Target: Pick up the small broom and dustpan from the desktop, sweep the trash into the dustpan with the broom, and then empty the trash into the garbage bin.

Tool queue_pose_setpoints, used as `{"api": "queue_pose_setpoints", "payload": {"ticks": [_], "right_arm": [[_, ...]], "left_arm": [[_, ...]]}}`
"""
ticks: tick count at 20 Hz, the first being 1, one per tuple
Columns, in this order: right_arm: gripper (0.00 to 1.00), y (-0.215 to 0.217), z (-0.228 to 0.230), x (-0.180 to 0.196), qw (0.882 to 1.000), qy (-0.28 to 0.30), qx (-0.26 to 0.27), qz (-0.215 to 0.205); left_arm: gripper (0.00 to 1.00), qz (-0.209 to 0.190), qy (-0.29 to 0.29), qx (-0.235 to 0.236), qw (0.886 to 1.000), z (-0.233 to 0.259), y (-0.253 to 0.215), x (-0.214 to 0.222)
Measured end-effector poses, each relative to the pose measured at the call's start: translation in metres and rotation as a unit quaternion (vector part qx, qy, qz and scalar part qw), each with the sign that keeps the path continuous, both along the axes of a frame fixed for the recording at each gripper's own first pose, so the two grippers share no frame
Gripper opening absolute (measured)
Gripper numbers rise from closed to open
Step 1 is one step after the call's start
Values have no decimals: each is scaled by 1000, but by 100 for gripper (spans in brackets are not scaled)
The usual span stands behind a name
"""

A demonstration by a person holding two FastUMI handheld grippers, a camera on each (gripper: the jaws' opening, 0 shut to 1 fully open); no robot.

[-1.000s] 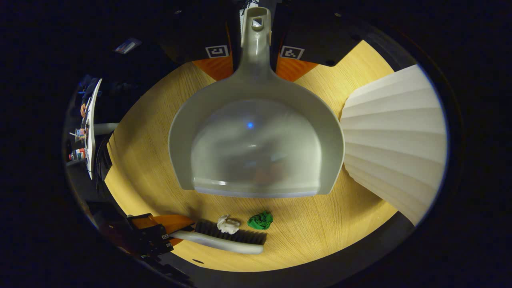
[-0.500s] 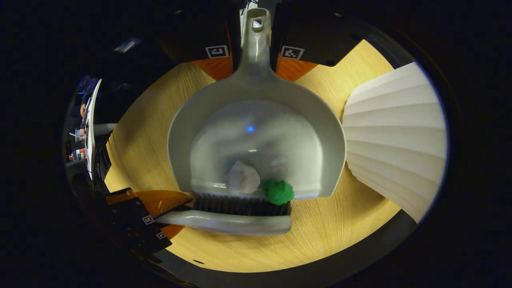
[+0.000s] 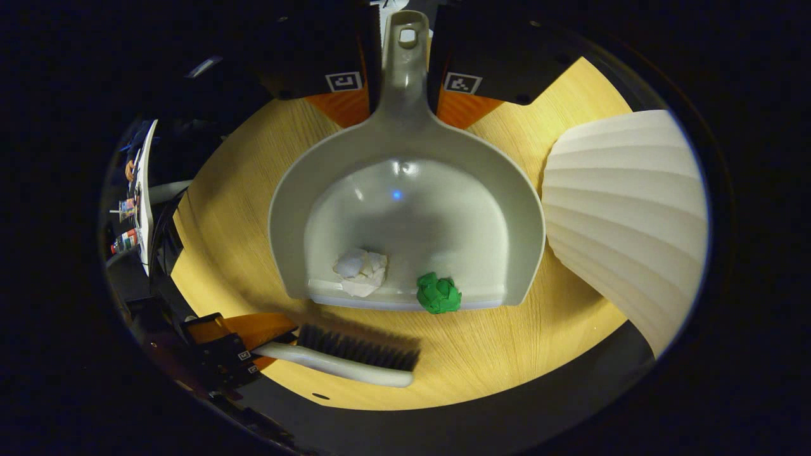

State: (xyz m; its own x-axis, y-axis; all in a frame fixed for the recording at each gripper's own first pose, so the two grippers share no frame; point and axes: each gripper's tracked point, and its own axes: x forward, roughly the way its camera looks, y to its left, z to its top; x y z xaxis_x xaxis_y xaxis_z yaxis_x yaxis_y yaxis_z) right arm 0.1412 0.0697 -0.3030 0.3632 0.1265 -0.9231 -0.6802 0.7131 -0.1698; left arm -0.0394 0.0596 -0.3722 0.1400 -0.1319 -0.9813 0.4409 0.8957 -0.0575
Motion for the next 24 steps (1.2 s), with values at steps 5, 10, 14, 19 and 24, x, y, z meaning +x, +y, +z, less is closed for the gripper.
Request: {"api": "queue_pose_setpoints", "payload": {"ticks": [5, 10, 14, 19, 24], "right_arm": [[19, -65, -9, -28, 992, 4, -9, -124], [19, -64, -33, -44, 978, 26, 2, -207], [19, -62, -32, -62, 978, 27, 18, -207], [19, -60, -32, -67, 978, 26, 25, -208], [19, -52, -37, -69, 978, 34, 30, -205]], "left_arm": [[32, -3, -22, -10, 1000, 3, -2, -1], [32, -2, -48, -30, 998, 18, 2, -8], [33, -24, -57, -43, 997, 40, 4, -6], [32, -62, -60, -51, 995, 117, -3, 2], [32, -37, -69, -91, 993, 194, 3, 36]]}}
